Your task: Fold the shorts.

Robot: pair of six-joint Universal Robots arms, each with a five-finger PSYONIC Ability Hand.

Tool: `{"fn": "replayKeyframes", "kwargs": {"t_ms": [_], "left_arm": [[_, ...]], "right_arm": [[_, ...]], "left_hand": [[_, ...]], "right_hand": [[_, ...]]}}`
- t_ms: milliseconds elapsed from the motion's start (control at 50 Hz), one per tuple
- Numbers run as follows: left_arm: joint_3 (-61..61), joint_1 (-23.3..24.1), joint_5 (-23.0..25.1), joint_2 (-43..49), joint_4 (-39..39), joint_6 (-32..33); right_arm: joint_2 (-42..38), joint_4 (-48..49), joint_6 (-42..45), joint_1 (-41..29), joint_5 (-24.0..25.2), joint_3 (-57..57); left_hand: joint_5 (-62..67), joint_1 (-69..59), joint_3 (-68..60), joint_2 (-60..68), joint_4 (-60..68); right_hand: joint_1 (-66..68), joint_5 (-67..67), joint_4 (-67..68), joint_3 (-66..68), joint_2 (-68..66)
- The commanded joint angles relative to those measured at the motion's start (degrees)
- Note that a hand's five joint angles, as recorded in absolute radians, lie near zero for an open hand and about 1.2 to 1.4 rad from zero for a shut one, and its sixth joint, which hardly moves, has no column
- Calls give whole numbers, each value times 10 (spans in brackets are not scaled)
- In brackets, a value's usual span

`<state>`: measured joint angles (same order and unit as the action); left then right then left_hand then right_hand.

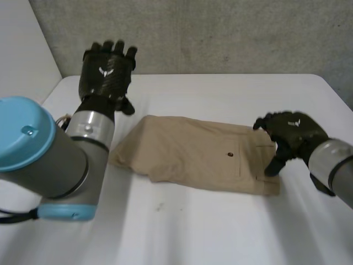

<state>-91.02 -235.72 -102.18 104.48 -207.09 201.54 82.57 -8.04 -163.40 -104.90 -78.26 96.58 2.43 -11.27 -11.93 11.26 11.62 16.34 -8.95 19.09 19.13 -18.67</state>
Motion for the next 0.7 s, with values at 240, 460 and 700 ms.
{"fn": "replayKeyframes", "kwargs": {"t_ms": [240, 460, 700], "left_arm": [[-27, -59, 22, -24, 249, -200], [-63, -85, 31, -50, 244, -201], [-75, -85, 31, -63, 244, -201]], "right_arm": [[-60, 123, 4, 37, 35, 111], [-129, 186, 23, 37, 24, 102], [-145, 225, 112, 58, -48, 80]], "left_hand": [[-24, 13, 19, -13, -16], [-24, 13, 19, -13, -16], [-24, 13, 19, -13, -16]], "right_hand": [[149, -123, 122, 122, -126], [218, -192, 191, 190, -195], [637, -611, 609, 609, -613]]}}
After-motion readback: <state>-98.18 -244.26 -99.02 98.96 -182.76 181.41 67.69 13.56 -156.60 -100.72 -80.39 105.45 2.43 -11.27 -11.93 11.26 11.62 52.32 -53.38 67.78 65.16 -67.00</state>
